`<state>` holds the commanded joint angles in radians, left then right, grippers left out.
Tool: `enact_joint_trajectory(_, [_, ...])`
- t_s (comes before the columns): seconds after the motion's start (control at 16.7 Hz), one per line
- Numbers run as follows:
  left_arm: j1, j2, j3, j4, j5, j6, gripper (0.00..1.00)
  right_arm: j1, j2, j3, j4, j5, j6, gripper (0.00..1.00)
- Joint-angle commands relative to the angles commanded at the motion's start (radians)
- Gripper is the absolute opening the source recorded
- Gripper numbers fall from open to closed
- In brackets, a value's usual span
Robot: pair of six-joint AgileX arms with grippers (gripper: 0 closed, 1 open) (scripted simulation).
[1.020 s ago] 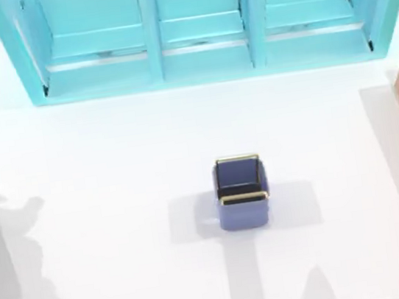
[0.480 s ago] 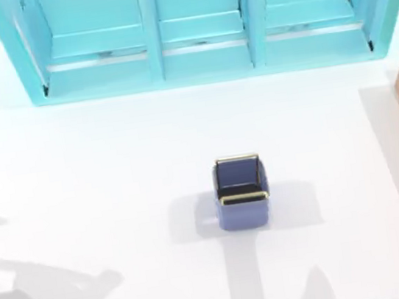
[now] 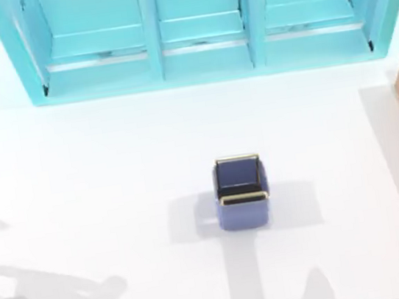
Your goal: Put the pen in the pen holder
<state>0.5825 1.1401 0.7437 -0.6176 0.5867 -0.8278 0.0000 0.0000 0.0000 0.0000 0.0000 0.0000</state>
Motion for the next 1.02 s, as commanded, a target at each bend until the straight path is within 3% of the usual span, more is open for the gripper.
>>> enact_joint_trajectory(0.18, [-0.065,0.055,0.003,0.018,-0.091,0.011,0.0,0.0,0.0,0.0,0.0,0.0,0.0,1.0])
enact_joint_trajectory(0.42, [-0.248,0.177,0.037,0.094,-0.348,0.051,0.0,0.0,0.0,0.0,0.0,0.0,0.0,1.0])
enact_joint_trajectory(0.66, [-0.512,0.305,0.126,0.242,-0.711,0.113,0.0,0.0,0.0,0.0,0.0,0.0,0.0,1.0])
enact_joint_trajectory(1.02, [-0.979,0.477,0.328,0.553,-1.327,0.217,0.0,0.0,0.0,0.0,0.0,0.0,0.0,1.0])
